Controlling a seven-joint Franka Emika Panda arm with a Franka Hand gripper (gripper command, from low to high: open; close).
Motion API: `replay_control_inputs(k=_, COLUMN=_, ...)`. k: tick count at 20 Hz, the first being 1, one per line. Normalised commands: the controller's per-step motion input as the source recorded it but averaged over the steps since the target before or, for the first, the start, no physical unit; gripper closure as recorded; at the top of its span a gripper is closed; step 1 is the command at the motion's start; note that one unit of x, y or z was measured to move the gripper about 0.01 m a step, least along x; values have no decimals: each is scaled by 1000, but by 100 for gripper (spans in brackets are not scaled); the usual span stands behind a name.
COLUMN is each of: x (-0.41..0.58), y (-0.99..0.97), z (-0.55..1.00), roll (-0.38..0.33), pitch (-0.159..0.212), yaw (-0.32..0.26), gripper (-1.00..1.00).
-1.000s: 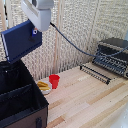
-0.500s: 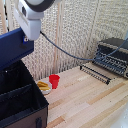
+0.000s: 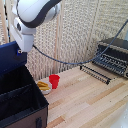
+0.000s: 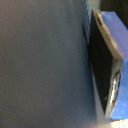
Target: Gently maneuver your gripper in the book's direction. Confidently hold the book by angling your gripper properly. Relocate the book to the caddy. Pinpoint the back pocket of the caddy and set the book down inside it.
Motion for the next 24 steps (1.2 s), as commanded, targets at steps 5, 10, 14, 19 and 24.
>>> replay_control_inputs(k=5, x=178, y=860, z=496, roll=-40, pitch=-2, yaw=-73, gripper=100)
replay_control_inputs(k=10, x=188, y=530, z=86, roll=-74, pitch=60, yaw=-56, gripper=100)
replay_control_inputs(k=14, x=293, y=216, z=-54, roll=-24, pitch=81, yaw=0, gripper=100)
replay_control_inputs(k=19, x=203, y=9, z=-17, roll=0, pitch=43, yaw=-27, gripper=-100)
replay_control_inputs(k=24, x=167, y=-227, z=232, roll=38, pitch=115, yaw=-13, gripper=-100)
